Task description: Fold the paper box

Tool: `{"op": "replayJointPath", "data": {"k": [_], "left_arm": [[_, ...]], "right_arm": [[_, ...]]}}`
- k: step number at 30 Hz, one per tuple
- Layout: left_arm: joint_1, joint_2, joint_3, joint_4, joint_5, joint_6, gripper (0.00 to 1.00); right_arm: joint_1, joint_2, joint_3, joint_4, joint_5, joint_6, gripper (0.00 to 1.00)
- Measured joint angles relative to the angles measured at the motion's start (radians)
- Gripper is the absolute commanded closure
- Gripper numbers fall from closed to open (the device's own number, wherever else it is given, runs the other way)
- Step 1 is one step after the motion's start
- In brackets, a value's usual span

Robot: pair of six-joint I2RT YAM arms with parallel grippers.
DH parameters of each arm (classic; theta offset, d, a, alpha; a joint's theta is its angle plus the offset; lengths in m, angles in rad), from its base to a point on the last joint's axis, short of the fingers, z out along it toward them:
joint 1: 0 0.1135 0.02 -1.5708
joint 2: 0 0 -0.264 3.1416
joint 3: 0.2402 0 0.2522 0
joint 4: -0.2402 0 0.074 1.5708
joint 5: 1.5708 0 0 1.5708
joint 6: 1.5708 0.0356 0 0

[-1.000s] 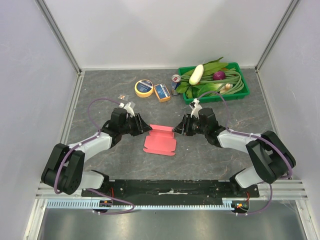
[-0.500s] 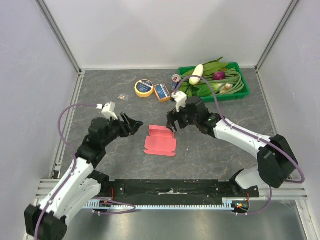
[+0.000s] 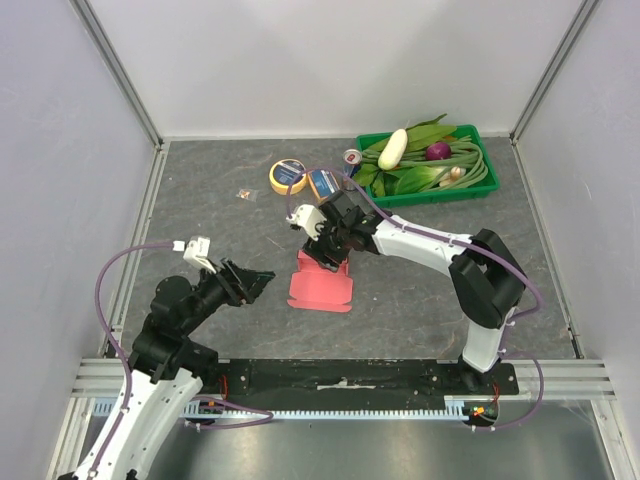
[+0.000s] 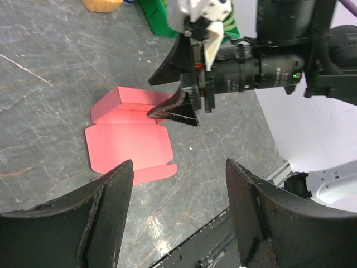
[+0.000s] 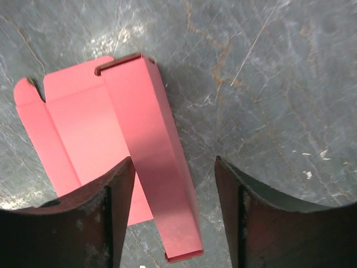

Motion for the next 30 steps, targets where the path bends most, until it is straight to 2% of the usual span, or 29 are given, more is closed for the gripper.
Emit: {"op": "replayJointPath", "data": {"k": [5,8,16,23,30], "left_arm": [[0.000,-0.013,0.000,-0.034,0.029,-0.014,0.27],[0.000,-0.008,0.005,-0.058,0.038,-0.014,0.27],[0.000,-0.002,0.038,-0.072,0.038,-0.014,0.28],[0.000,-0.002,0.039,-0.085,0.038,-0.014,0.28],[0.000,0.000,0.048,-0.094,0.039,-0.014,0.28]], "right_arm": [[0.000,0.031,0.001,-0.047,-0.013,-0.011,0.45],[0.000,0.033,0.001,-0.049,-0.022,-0.002,0.54],[-0.029,0.029,-0.025,0.002,-0.084,0.069,0.65],[-0.138,-0.034,-0.133,0.099,-0.147,0.238,0.63],[-0.254,-0.117,-0.329,0.305,-0.208,0.575,0.59]]}}
